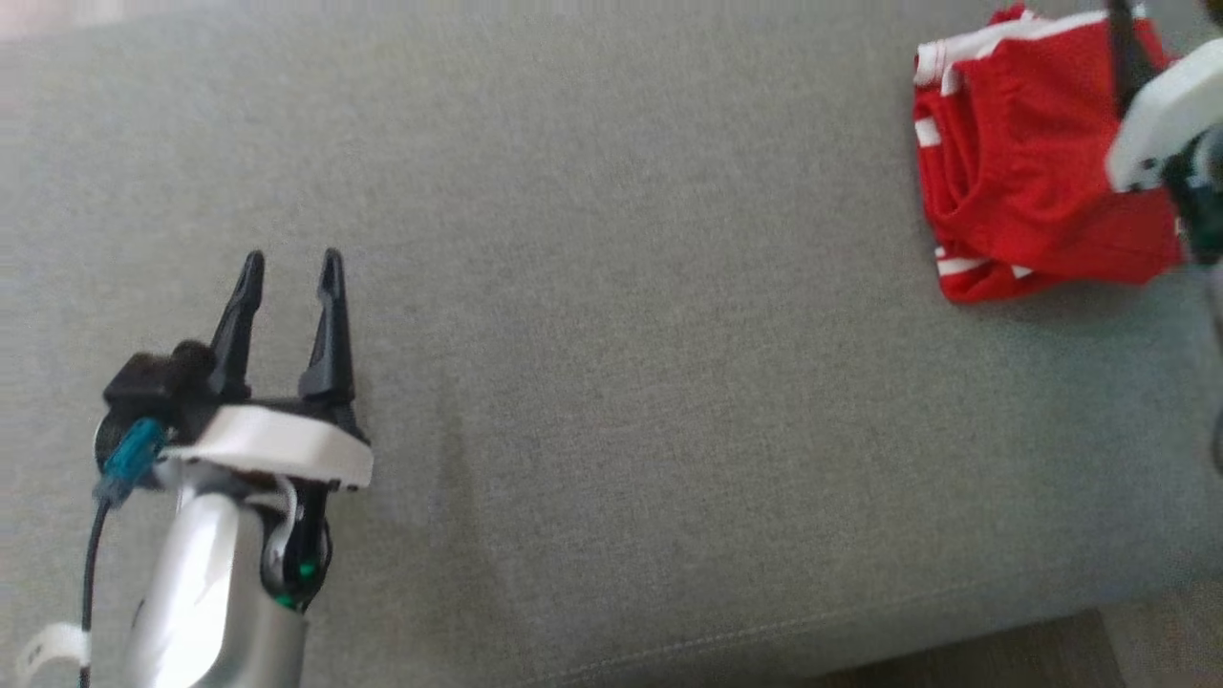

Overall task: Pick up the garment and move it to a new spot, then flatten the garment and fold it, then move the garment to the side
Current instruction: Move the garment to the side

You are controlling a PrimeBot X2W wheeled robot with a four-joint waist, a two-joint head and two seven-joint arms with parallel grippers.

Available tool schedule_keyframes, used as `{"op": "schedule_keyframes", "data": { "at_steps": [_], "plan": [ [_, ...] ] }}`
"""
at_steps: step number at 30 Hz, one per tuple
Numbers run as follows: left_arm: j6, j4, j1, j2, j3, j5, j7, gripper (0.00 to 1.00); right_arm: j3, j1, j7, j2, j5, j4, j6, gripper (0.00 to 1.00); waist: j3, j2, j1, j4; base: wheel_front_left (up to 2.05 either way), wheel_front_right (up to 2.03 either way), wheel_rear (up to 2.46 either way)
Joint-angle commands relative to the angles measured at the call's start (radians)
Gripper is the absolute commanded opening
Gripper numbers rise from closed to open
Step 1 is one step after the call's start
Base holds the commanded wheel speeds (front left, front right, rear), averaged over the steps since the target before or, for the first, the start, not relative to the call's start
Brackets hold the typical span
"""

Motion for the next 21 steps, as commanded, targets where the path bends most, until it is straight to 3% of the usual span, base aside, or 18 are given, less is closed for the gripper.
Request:
{"op": "schedule_keyframes", "data": {
  "at_steps": [1, 14, 21],
  "plan": [
    [0.009, -0.034, 0.009, 0.011, 0.042, -0.007, -0.006, 1.0, -0.003, 0.023, -0.018, 0.007, 0.013, -0.042, 0.007, 1.0, -0.054, 0.0, -0.0001, 0.015, 0.0, 0.0, 0.0],
    [0.032, -0.073, 0.14, 0.001, 0.111, -0.017, -0.006, 1.0, -0.007, 0.343, -0.1, 0.127, 0.127, -0.321, 0.007, 1.0, -0.272, 0.0, -0.0001, 0.05, 0.0, 0.0, 0.0],
    [0.058, -0.083, 0.166, 0.006, 0.107, 0.035, -0.006, 1.0, -0.053, 0.49, -0.131, 0.189, 0.127, -0.359, 0.007, 1.0, -0.309, 0.0, -0.0001, 0.076, 0.0, 0.0, 0.0]
  ]
}}
